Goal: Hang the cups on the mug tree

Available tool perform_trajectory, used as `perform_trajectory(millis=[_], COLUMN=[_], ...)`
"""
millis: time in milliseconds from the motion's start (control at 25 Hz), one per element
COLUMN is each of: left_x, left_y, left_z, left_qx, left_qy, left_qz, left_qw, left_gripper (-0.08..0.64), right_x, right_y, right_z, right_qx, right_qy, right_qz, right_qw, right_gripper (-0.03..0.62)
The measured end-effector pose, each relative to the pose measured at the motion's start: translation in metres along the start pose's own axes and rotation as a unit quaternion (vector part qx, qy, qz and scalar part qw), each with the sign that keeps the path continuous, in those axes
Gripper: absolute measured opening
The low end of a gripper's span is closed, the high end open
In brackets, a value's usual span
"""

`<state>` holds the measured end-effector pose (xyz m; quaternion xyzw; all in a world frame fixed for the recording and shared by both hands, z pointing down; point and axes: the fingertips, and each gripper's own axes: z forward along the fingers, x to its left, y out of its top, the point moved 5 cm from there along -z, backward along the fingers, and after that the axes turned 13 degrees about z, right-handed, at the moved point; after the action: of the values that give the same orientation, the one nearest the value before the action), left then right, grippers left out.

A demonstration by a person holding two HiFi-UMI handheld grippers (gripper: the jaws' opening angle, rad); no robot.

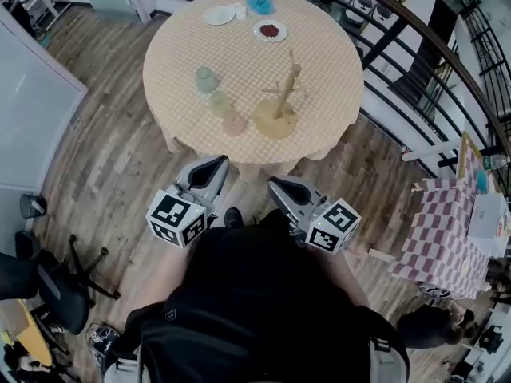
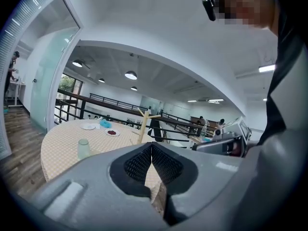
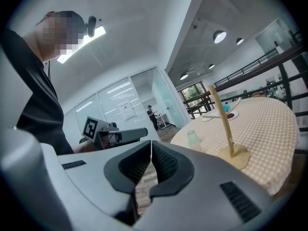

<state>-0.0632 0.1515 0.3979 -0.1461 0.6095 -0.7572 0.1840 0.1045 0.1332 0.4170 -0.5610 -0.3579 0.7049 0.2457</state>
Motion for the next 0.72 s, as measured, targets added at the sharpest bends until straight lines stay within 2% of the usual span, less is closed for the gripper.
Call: perform_trajectory(millis=[200, 480, 720], left_x=[0.017, 0.025, 0.034], left_y=[0.002, 0.002, -0.007], left_z=[0.042, 0.107, 0.135], left_qx=[0.018, 0.071, 0.103], left_qy=[0.003, 0.029, 0.059], left_qz=[0.010, 0.014, -0.008], left_qw=[0.9998, 0.9970, 0.9929], left_gripper=[0.008, 0.008, 0.009], right_x=[-0.037, -0.100, -0.127], right_y=[0.017, 0.061, 0.074], right_z=[0.006, 0.004, 0.009], right_qx=[0.031, 0.094, 0.123], right_qy=[0.013, 0.060, 0.097], right_qz=[0.007, -0.024, -0.009], right_qw=[0.999, 0.993, 0.988], right_gripper=[0.017, 0.017, 0.017])
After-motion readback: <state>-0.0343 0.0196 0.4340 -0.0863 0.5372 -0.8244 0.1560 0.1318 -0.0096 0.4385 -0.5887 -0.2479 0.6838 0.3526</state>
